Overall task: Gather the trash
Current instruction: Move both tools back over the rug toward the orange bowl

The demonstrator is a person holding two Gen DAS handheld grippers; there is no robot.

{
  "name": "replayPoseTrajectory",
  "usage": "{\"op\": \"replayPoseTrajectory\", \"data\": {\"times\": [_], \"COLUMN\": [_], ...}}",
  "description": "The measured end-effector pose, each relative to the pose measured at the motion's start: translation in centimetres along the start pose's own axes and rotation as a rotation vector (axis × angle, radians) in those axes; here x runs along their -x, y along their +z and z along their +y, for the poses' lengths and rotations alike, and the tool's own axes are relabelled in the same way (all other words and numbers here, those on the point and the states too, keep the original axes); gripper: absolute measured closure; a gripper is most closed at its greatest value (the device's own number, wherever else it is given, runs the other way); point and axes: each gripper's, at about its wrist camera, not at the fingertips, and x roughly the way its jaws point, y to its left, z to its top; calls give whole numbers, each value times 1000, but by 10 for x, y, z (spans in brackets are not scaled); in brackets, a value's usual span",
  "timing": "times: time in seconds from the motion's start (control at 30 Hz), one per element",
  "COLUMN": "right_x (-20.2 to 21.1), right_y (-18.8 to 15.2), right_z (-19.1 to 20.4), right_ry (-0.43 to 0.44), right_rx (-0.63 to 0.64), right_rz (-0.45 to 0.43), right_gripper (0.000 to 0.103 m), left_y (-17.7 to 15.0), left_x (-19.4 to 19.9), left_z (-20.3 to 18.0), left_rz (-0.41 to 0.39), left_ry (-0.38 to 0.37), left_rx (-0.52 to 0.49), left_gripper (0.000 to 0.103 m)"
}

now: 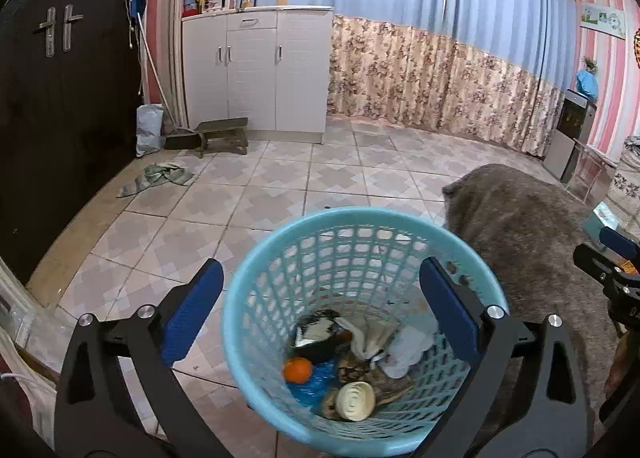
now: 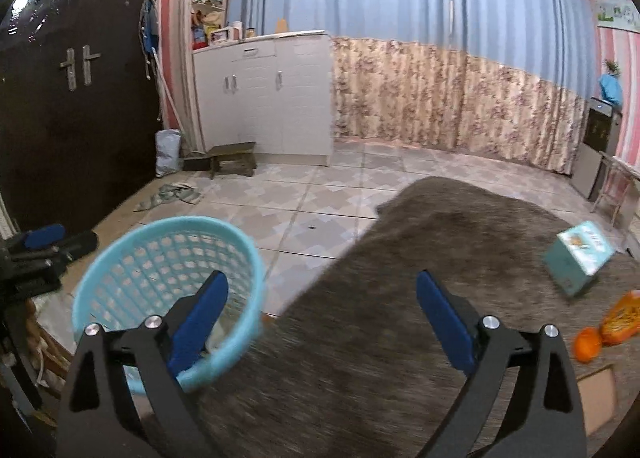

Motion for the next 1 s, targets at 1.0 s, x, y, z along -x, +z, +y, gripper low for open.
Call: {"op": "replayPoseTrajectory", "data": {"times": [1.0], "right_x": [144], "right_y": [-80], "right_z": [-271], "right_ry": [-491], "right_rx": [-206], "right_rz": [6], "right_gripper": [5], "left_y": [-10], "left_x": [27], "left_z": [-176], "left_rz": [-72], "left_ry": [-169], "left_rx": [-125], "left_gripper": [6]}}
